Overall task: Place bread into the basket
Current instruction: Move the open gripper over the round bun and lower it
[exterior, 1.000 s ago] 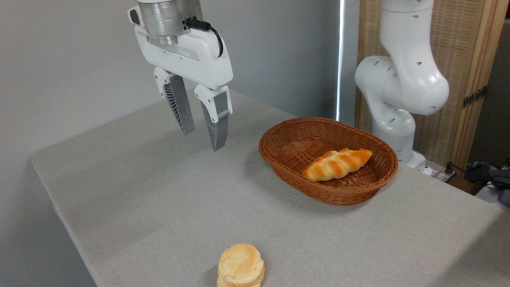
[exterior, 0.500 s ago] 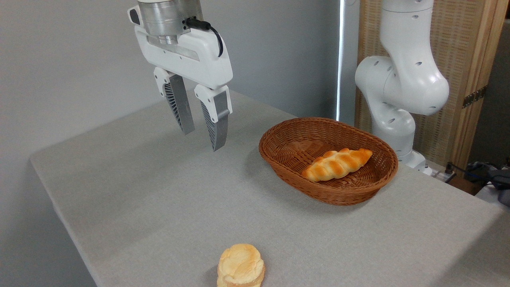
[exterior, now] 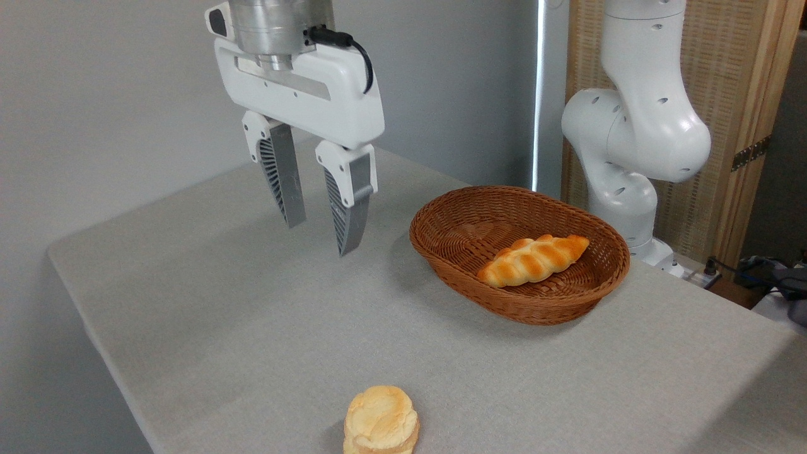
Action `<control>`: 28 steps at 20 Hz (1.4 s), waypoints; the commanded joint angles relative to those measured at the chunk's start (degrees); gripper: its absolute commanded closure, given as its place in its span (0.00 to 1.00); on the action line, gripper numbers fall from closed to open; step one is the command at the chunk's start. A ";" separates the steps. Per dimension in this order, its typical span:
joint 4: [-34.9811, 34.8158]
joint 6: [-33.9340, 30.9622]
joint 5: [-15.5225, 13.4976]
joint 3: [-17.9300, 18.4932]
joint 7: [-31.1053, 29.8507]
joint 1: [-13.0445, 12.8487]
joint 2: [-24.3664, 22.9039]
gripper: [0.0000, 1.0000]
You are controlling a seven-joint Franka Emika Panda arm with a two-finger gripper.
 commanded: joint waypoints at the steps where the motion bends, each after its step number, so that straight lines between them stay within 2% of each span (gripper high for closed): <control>1: -5.03 5.62 -0.78 2.40 4.93 1.04 -2.35 0.00; 3: -9.78 10.27 -1.22 2.40 5.03 2.71 -3.85 0.00; 5: -12.86 14.14 -1.22 2.40 5.03 3.07 -3.85 0.00; 9: -20.95 26.01 -1.22 2.40 5.03 3.86 -3.85 0.00; 15: -22.37 26.91 -0.51 2.49 9.07 4.83 -2.10 0.00; 21: -22.37 27.17 1.59 2.58 9.16 5.09 -0.17 0.00; 25: -22.45 31.46 1.59 2.66 9.07 5.27 3.08 0.00; 28: -22.45 32.53 1.59 3.81 9.16 5.27 3.62 0.00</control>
